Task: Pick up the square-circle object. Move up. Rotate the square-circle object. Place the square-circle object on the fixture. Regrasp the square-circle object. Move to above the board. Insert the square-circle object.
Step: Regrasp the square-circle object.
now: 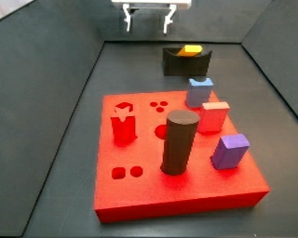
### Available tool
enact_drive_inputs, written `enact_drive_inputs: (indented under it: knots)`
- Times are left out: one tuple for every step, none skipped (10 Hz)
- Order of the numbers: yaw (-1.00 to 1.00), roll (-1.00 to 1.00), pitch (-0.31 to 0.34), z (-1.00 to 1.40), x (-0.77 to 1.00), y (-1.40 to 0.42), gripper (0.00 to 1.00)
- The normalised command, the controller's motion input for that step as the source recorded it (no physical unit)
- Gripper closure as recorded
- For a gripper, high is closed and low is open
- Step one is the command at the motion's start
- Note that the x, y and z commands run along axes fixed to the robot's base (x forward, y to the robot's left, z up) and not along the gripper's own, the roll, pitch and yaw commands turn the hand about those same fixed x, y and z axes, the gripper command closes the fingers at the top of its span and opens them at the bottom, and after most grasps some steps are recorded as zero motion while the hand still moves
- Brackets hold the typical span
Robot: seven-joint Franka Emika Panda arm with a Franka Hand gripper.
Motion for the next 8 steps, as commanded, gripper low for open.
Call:
enact_drive_inputs:
  knots:
    - [-1.00, 0.85, -0.110, -0.10, -0.11, -1.00, 0.00]
    - [-1.00, 0.85, -0.140, -0.05, -0.11, -0.89, 0.00]
    - [-1.00, 0.85, -0.160, -0.03, -0.09, -0.75, 0.00]
    - [-1.00, 0.85, -0.199, -0.01, -0.07, -0.48, 0.00]
    - [-1.00, 0.84, -0.230, -0.01, -0.05, -0.19, 0.00]
    - [-1.00, 0.84, -0.253, 0.01, -0.04, -0.05, 0.00]
    - [-1.00, 0.83, -0.267, 0.01, -0.03, -0.04, 0.00]
    - [-1.00, 0.83, -0.296, 0.00, -0.03, -0.04, 0.00]
